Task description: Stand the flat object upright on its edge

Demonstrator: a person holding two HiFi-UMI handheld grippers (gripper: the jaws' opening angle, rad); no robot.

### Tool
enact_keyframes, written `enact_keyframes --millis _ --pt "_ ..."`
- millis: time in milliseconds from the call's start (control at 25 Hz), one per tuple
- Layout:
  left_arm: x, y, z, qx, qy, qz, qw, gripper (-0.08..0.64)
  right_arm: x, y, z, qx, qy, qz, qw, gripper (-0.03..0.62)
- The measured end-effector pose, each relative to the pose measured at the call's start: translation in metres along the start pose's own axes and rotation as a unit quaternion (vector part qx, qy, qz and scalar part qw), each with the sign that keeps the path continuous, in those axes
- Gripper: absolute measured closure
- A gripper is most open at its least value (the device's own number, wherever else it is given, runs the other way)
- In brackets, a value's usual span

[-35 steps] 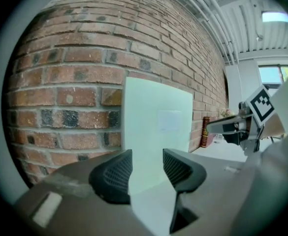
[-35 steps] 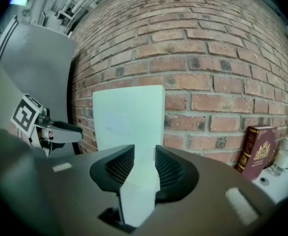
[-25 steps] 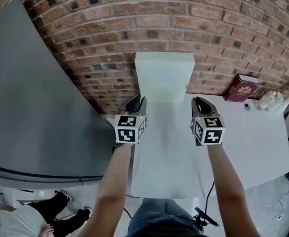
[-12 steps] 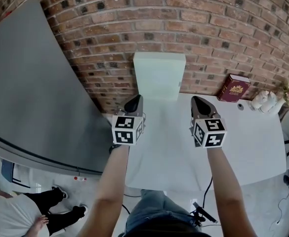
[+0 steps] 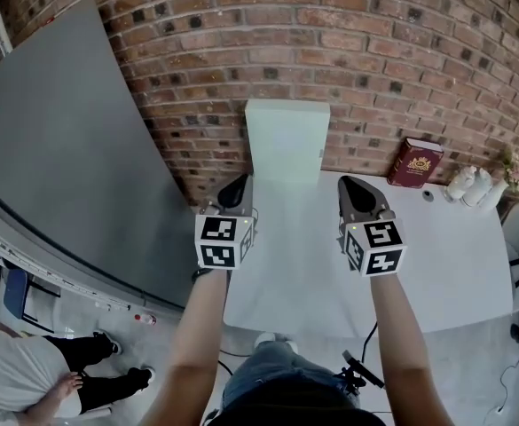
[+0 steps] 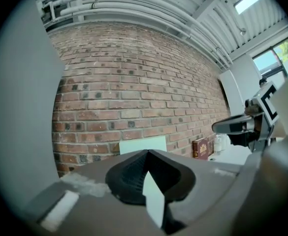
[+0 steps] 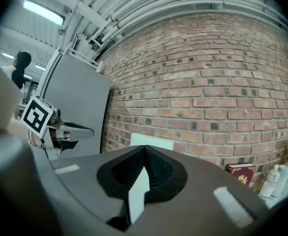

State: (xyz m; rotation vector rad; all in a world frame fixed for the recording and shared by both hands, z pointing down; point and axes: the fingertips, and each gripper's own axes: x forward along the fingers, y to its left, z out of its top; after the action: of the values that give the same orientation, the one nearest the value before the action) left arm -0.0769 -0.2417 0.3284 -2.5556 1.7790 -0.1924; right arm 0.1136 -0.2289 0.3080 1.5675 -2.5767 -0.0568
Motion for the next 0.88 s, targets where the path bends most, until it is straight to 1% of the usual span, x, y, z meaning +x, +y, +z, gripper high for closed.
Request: enact_keyframes --millis 200,320,520,720,880 --pt "-0.015 -0.006 0.019 0.002 -0.012 0.005 0.9999 0.56 -0.017 0.005 0.024 -0.006 -0.014 -0.007 1.0 0.594" --pt "-0.021 -0.007 0.031 -0.006 -0.023 0.005 0.9997 0.56 -0.024 0.007 0.035 -0.002 -0.018 -0.01 1.0 0.594" --pt "-0.033 -0.008 0.05 -0.009 -0.041 0.0 0.9991 0.56 -0.035 0.015 0.044 -0.009 -0.019 -0.015 1.0 0.594" --pt "-0.046 -0.004 0.067 -0.009 -0.058 -0.004 0.9983 0.56 -0.047 0.027 0.056 -0.001 -0.026 -0.009 1.0 0.594" --pt "-0.054 0.002 0.079 -0.021 -0.071 -0.007 0.9972 0.56 -0.054 0.024 0.063 0.006 -0.037 -0.029 0.999 0.594"
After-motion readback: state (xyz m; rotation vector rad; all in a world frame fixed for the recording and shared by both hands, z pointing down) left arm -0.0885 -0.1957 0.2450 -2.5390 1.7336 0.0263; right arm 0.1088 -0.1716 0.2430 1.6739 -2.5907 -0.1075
